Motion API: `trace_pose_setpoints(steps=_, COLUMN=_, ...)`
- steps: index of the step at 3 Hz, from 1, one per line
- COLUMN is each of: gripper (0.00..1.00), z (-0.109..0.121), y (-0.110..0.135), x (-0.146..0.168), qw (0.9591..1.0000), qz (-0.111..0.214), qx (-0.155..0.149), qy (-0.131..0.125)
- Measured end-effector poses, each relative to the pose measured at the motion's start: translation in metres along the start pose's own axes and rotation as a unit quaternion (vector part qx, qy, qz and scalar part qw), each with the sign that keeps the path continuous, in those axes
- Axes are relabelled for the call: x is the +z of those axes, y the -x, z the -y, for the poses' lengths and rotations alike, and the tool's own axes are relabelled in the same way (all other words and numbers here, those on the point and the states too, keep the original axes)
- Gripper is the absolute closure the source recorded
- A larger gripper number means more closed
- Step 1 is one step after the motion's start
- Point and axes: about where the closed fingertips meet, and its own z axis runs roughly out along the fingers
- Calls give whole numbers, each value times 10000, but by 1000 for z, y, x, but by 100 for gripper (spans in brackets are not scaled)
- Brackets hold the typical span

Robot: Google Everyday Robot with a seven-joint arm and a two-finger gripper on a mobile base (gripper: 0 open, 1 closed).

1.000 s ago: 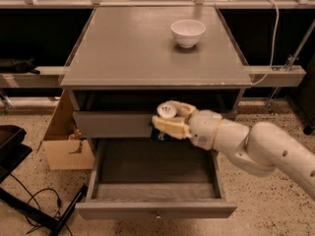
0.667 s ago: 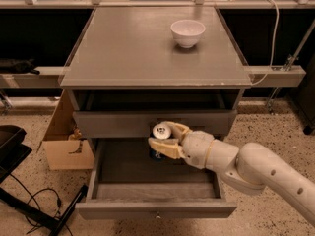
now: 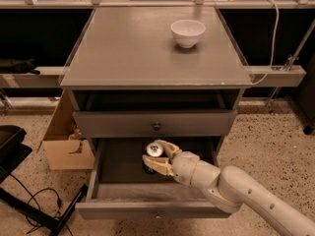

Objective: Place pepsi can into middle drawer

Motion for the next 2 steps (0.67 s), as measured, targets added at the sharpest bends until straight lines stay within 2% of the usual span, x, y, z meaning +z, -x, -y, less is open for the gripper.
trace_pose_setpoints(steps=1, gripper=100, z=0, y=0, x=0, qw=10000, qz=0, qx=0, qy=0)
trace_pose_setpoints(steps=2, gripper=100, z=-7, y=-46, x=29, qw=9990, qz=-248, qx=67, qy=374)
